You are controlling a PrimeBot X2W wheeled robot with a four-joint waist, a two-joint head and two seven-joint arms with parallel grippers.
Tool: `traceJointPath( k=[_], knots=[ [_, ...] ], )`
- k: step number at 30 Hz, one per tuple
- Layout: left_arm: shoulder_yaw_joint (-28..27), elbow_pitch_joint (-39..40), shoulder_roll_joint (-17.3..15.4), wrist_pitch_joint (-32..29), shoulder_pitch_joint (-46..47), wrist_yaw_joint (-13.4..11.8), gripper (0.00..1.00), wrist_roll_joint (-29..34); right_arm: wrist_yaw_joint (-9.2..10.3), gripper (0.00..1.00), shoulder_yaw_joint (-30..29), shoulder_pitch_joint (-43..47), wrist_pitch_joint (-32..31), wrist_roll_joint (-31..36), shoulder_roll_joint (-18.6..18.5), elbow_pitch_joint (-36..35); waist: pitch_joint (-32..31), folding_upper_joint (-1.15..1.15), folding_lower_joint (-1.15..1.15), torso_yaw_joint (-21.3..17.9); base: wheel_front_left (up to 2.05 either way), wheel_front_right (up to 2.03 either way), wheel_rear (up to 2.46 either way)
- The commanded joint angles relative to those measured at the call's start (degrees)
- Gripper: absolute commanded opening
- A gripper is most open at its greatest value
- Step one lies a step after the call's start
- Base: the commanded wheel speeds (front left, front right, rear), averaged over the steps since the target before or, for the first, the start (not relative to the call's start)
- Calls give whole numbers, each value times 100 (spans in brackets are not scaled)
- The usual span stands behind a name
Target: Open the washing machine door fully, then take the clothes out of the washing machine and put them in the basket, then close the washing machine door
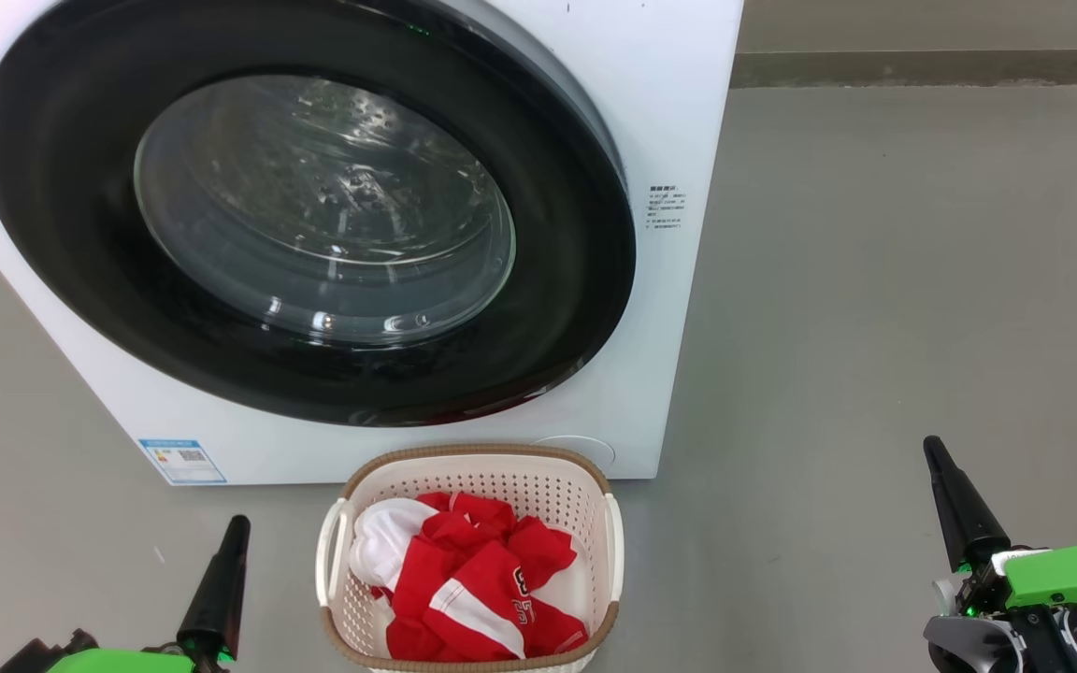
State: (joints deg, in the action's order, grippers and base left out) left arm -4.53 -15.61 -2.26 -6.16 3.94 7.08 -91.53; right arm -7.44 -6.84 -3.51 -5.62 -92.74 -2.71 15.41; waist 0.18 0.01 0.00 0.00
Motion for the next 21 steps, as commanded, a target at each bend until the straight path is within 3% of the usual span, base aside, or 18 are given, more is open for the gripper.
traceJointPath(
  k=[1, 21],
  knots=[
    [-204, 157, -62, -37, 225, 41, 0, -59, -5, 0, 95, -261, -36, 6, -65, -142, 0, -1, 0, 0, 0, 0, 0],
    [-202, 157, -62, -36, 225, 41, 0, -60, -5, 0, 77, -263, -51, 21, -52, -141, 0, -1, 0, 0, 0, 0, 0]
  ],
)
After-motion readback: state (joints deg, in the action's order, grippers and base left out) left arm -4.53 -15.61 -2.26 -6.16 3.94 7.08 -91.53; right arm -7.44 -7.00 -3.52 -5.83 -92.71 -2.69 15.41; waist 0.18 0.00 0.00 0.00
